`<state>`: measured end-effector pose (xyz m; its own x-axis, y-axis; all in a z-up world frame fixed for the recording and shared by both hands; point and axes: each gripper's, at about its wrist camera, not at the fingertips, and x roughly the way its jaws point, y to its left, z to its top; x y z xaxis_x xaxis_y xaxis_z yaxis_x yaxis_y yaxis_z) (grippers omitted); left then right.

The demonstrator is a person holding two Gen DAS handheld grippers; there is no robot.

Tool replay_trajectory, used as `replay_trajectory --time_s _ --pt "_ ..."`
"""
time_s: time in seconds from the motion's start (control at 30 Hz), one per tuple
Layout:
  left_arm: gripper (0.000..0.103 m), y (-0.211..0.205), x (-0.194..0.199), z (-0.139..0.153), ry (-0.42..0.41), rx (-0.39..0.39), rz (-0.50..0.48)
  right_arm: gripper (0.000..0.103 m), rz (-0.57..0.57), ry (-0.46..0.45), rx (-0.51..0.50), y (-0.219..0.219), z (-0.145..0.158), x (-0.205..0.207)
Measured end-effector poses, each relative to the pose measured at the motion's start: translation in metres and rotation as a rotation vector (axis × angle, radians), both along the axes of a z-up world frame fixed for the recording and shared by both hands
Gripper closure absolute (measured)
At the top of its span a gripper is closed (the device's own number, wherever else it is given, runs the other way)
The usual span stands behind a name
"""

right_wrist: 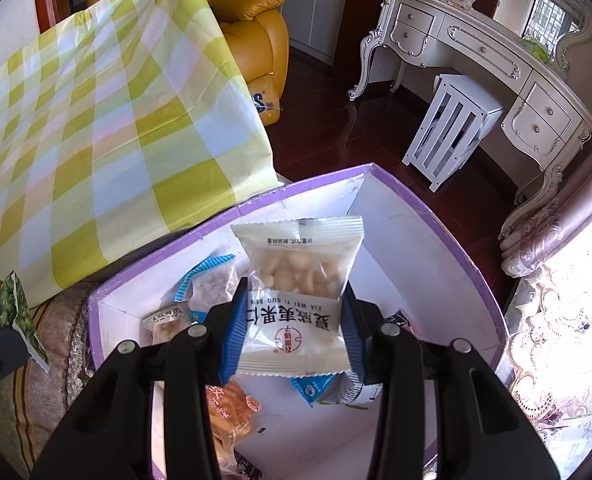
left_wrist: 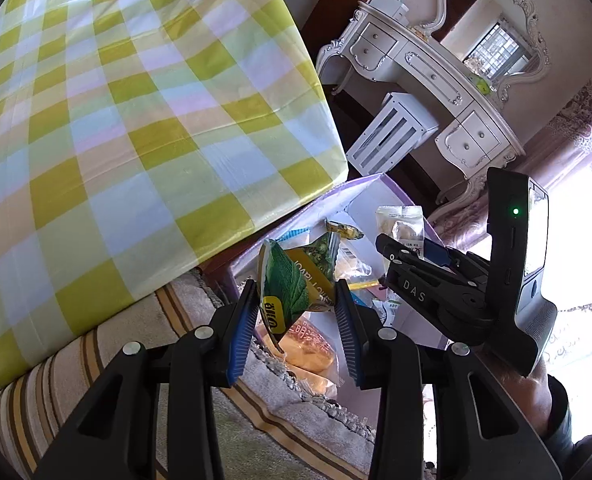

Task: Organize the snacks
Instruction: 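Carry both held snacks over the white box and open both grippers, then move both open grippers back over the last two snacks on the table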

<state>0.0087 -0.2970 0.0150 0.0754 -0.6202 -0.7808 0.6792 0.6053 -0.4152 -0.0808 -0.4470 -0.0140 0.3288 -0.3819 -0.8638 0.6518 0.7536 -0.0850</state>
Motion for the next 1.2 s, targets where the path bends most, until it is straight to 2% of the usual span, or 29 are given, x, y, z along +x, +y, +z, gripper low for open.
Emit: replay_trajectory --time_s 0.43,0.47,0.53,0.57,0.6,1.0,1.2 --pt "0.065 -0.033 -0.036 -0.007 0.044 0.014 -0.191 0.057 -0.091 0.053 0.022 -0.026 -0.018 -0.046" --pt "0.064 -0.036 -0.039 -0.008 0.053 0.009 -0.215 0.053 -0.099 0.059 0.021 -0.027 -0.019 -0.048" --pt "0.056 -0.040 -0.046 -0.009 0.054 0.013 -0.251 0.025 -0.119 0.063 0.011 -0.031 -0.020 -0.053" --pt "0.045 -0.040 -0.048 -0.008 0.042 0.015 -0.255 0.025 -0.124 0.058 0.003 -0.032 -0.019 -0.055" --pt "0.042 -0.040 -0.049 -0.007 0.034 0.012 -0.255 0.025 -0.127 0.058 0.001 -0.033 -0.019 -0.055" --pt "0.042 -0.025 -0.037 -0.003 0.028 -0.009 -0.175 0.025 -0.091 0.047 0.005 -0.024 -0.015 -0.042" --pt "0.042 -0.002 -0.016 0.001 0.001 -0.007 -0.077 0.025 -0.058 0.039 0.001 -0.011 -0.008 -0.030"
